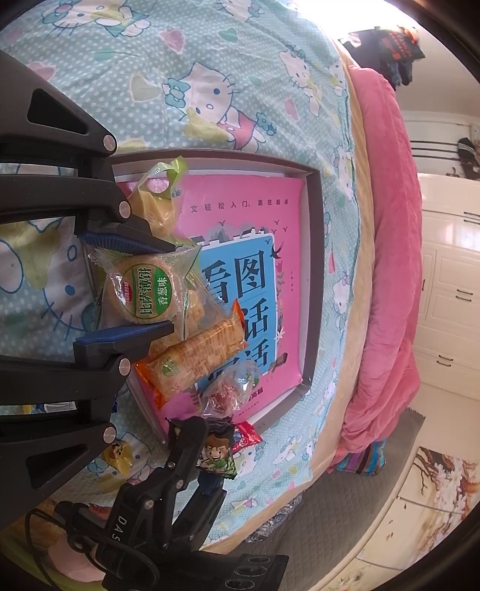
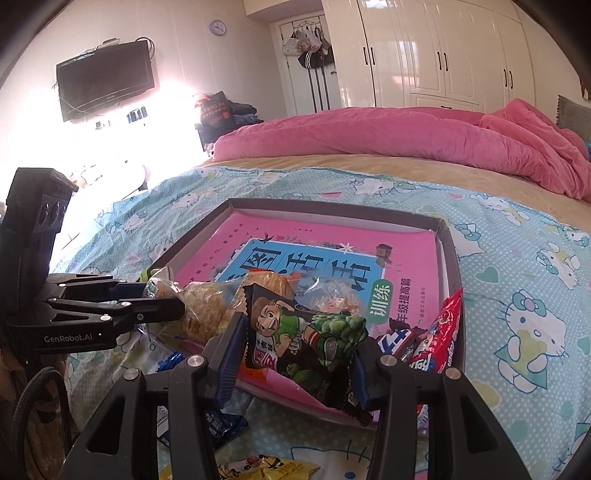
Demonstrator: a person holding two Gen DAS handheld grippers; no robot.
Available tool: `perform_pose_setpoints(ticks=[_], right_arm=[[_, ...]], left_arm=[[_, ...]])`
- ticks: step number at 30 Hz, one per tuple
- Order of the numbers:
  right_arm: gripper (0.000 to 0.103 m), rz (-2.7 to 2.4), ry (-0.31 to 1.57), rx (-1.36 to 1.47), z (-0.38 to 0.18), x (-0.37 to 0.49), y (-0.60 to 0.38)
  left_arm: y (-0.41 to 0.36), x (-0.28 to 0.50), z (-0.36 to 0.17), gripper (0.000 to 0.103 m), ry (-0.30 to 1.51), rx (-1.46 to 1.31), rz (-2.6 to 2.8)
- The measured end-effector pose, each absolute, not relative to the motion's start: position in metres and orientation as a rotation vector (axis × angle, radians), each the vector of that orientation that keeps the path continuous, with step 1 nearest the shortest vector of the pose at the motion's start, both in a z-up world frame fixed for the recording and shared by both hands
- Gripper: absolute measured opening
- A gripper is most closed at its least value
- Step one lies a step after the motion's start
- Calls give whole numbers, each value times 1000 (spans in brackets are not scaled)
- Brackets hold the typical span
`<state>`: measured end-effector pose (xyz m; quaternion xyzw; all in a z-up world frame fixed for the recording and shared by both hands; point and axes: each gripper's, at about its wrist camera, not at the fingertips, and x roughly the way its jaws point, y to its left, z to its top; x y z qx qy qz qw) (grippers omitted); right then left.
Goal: Organize snacks
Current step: 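Lower the cake into the tray with left tool while right tool lowers the cartoon bag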
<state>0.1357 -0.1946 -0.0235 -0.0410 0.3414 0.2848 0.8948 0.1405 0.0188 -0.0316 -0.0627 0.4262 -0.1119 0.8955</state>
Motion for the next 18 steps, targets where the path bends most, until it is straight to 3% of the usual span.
perform_pose_setpoints(ticks=[18], right_arm=[[49,560,743,-124,-35,137,-194]], left_arm=[[19,140,-32,36,884,-131,-231]])
